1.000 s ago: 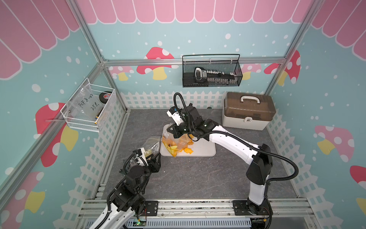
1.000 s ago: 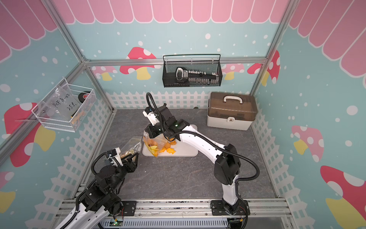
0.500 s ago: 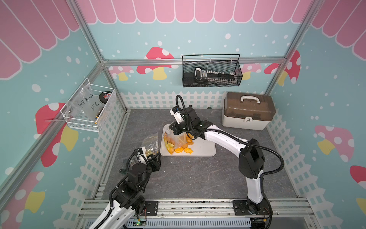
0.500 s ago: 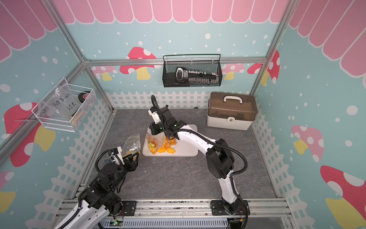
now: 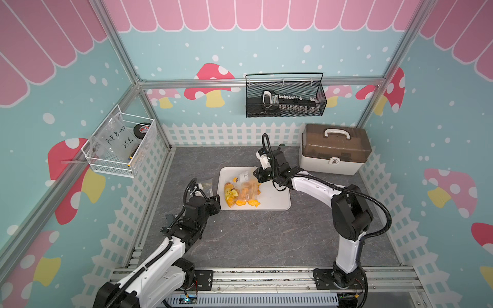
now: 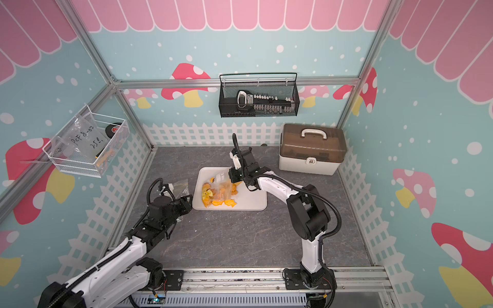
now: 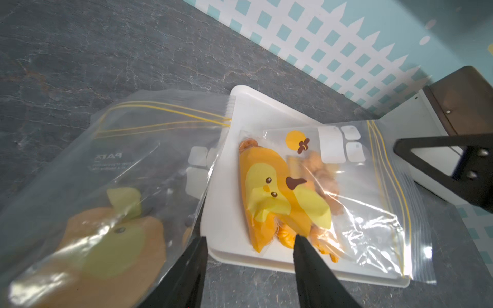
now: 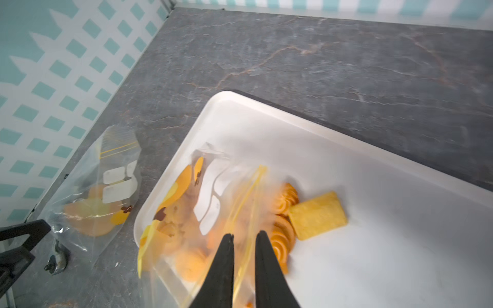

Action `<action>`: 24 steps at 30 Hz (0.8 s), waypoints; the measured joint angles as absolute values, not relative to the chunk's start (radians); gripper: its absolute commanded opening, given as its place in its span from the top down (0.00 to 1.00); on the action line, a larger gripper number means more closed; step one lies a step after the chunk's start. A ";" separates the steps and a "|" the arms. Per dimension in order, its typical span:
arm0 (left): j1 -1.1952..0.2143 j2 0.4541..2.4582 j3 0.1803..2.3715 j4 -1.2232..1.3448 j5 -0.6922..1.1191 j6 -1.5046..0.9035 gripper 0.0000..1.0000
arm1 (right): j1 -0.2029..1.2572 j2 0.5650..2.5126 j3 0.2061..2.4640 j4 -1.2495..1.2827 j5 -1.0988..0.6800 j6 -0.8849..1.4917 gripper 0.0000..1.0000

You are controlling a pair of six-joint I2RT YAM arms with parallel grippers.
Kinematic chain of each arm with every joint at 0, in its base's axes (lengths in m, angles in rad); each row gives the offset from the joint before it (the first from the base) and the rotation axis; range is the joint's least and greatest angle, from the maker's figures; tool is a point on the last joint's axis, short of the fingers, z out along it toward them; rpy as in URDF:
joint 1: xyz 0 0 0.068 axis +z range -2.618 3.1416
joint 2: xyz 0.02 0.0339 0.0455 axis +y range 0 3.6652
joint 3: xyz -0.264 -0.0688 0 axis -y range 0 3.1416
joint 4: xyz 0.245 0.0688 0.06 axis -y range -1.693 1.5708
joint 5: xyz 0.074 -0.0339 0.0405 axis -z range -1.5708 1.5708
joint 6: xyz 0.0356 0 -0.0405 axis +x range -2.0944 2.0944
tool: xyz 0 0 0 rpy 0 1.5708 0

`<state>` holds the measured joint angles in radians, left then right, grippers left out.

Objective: Pour cookies out of the ziploc bag
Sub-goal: 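Place the ziploc bag on the tray, then pour the cookies out of the ziploc bag onto the tray.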

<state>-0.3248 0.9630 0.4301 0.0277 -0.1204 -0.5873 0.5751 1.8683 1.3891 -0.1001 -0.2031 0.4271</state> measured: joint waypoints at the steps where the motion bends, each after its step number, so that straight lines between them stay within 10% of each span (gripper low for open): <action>1: -0.318 1.002 0.457 0.036 -0.112 -0.587 0.41 | 0.564 1.846 1.363 -0.088 -0.199 0.425 0.67; 24: -0.231 1.584 0.775 0.178 0.102 -0.598 0.49 | 0.380 1.520 0.868 0.238 -0.099 0.375 0.60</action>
<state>-0.2314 1.5841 0.7746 0.1776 0.1020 -0.5983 0.3798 1.5204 0.8684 0.2382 -0.0986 0.3752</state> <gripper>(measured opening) 0.506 0.398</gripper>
